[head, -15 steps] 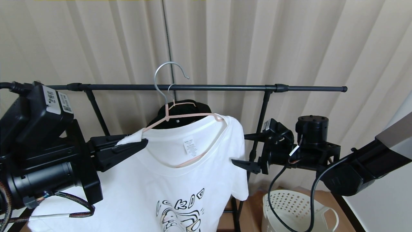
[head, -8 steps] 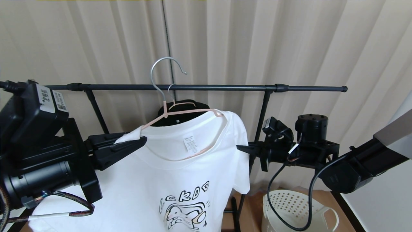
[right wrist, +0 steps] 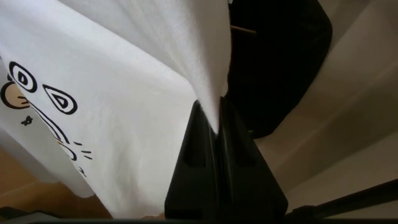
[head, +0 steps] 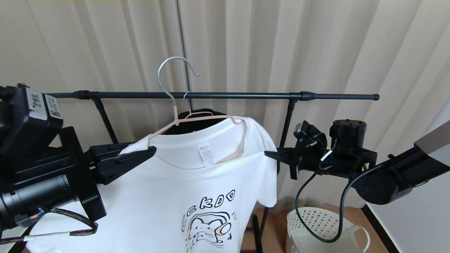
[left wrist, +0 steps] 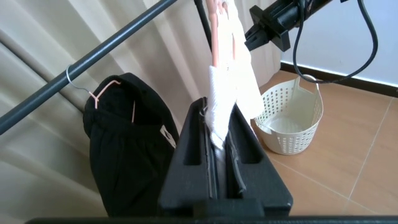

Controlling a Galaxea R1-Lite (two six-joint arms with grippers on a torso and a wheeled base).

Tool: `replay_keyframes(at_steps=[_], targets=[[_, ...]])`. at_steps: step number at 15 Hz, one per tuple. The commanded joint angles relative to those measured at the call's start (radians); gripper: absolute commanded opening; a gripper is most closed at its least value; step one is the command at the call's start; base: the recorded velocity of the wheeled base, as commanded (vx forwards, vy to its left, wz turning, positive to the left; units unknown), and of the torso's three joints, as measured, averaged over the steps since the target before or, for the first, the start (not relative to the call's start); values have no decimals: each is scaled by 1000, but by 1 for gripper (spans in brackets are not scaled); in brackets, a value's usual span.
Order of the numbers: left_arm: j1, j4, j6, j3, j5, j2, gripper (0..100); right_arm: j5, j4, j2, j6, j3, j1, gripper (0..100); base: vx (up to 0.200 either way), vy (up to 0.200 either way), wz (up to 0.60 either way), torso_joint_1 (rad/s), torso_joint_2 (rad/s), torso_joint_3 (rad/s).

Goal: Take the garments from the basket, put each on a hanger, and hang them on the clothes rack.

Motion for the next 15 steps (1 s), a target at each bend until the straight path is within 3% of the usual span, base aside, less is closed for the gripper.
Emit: replay_keyframes(at_steps=[1,9,10,15], targets=[[8,0,1,2,-1,-7,0,0,0,0,0,0,-1,0,0,0,0,0,0,0],[11,2,-1,27,0,-5,0,3,-9,-29,-3,38,4,0,0,0,0,0,0,0],[11,2,-7,27,0,-5,0,5,-8,-34,-3,38,4,100,0,0,0,0,0,0],[34,0,-33,27,6,21,0,5,-9,-60,-3,40,4,100,0,0,0,0,0,0]])
